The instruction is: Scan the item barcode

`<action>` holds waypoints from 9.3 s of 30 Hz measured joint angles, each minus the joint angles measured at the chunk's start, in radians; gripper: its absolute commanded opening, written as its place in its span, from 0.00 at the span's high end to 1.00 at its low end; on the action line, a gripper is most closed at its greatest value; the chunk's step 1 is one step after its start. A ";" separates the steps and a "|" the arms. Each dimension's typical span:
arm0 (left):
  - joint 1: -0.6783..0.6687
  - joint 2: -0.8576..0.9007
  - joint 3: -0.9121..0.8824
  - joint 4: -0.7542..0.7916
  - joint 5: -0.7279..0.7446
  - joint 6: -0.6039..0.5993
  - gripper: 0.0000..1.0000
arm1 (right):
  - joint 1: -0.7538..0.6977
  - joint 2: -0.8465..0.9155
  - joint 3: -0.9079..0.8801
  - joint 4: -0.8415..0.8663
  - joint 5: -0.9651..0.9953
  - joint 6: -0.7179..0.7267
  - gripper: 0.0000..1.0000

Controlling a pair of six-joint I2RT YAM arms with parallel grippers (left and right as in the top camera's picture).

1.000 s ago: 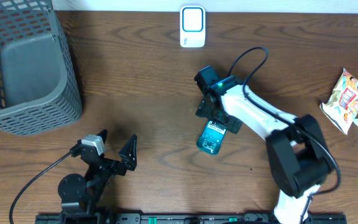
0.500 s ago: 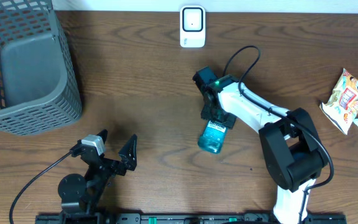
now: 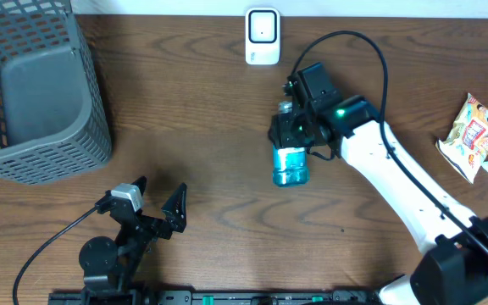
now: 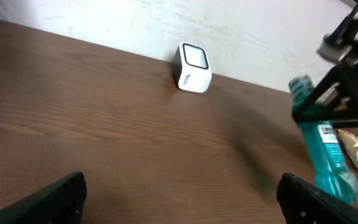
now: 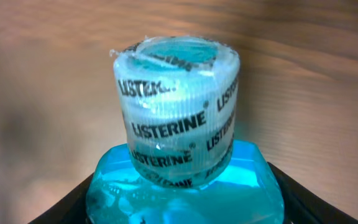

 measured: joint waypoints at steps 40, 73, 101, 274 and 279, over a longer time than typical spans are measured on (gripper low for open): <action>0.000 0.000 0.000 0.000 0.000 0.000 0.02 | -0.055 0.084 -0.007 0.373 -0.556 -0.867 0.49; 0.000 0.000 0.000 0.000 0.000 0.000 0.02 | -0.069 0.359 -0.006 0.698 -0.624 -1.003 0.01; 0.000 0.000 0.000 0.000 0.000 0.000 0.02 | 0.100 0.028 0.006 0.514 0.202 0.312 0.01; 0.000 0.000 0.000 0.000 0.000 0.000 0.02 | -0.281 0.785 0.744 0.015 1.128 -0.614 0.91; 0.000 0.000 0.000 0.000 0.000 0.000 0.02 | -0.422 0.785 0.742 -0.058 1.022 -0.447 0.93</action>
